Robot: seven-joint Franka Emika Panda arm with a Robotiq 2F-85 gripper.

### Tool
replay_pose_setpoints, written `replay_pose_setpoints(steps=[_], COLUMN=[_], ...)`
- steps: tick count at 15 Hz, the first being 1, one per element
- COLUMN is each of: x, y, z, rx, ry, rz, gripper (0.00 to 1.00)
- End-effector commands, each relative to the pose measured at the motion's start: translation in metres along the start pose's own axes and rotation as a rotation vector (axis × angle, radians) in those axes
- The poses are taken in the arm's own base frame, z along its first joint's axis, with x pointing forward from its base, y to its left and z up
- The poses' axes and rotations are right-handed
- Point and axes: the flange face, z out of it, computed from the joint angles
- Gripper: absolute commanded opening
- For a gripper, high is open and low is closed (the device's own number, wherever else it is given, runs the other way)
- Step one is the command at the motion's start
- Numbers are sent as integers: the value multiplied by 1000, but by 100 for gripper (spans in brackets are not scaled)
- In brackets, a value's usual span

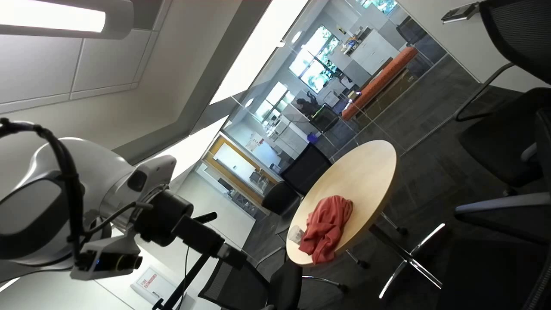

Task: Push the black chair on the right forward

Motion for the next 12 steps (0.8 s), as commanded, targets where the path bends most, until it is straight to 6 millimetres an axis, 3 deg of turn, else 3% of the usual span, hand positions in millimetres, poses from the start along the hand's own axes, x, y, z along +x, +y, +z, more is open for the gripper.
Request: replay_pose_setpoints(steps=[1,7,12], x=[59,135,163], y=[22,76,119], z=[5,47,107], rx=[18,44,77], ry=[45,0,-63], rz=[-8,33,105], gripper=[100,100,100])
